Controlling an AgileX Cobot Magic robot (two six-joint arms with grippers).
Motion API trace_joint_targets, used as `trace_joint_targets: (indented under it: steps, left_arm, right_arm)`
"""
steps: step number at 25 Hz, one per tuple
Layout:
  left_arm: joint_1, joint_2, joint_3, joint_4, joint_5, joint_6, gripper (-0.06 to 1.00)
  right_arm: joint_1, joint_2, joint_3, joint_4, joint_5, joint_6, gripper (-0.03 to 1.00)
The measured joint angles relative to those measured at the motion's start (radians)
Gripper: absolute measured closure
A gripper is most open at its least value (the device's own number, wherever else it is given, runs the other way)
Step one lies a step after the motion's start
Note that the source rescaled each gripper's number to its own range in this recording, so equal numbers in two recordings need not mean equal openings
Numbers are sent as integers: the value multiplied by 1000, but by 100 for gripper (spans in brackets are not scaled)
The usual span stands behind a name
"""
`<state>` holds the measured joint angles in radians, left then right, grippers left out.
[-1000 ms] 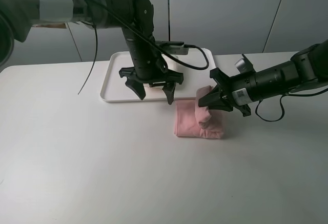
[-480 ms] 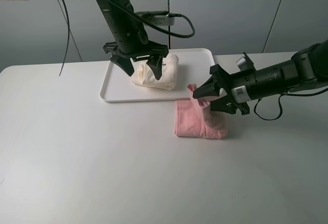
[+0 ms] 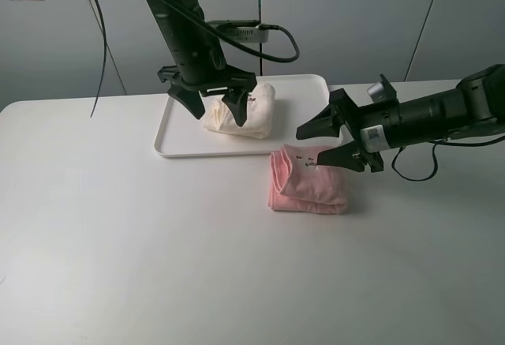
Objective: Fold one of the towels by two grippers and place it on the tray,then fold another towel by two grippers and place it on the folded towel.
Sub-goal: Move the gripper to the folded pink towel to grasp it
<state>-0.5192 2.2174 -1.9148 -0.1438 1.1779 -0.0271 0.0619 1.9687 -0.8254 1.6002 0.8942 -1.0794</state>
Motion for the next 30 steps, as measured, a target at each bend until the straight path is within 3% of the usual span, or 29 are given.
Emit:
trace_joint_targets:
  steps: [4, 10, 16, 23, 26, 28, 30]
  left_arm:
    - [0, 0, 0, 3, 8, 2, -4]
    - [0, 0, 0, 5, 13, 18, -4]
    - [0, 0, 0, 5, 23, 27, -4]
    - [0, 0, 0, 5, 26, 27, -4]
    - [0, 0, 0, 5, 26, 27, -4]
    - [0, 0, 0, 5, 27, 27, -4]
    - [0, 0, 0, 5, 27, 27, -4]
  right_arm:
    - [-59, -13, 0, -92, -65, 42, 22]
    - [-75, -13, 0, -221, -134, 74, 22]
    - [-70, 42, 0, -232, -141, 76, 22]
    - [-2, 84, -2, -200, -139, 70, 28]
    - [43, 88, -2, -195, -173, 63, 39]
    - [62, 96, -2, -193, -210, 62, 57]
    - [68, 98, -2, -193, -230, 62, 82]
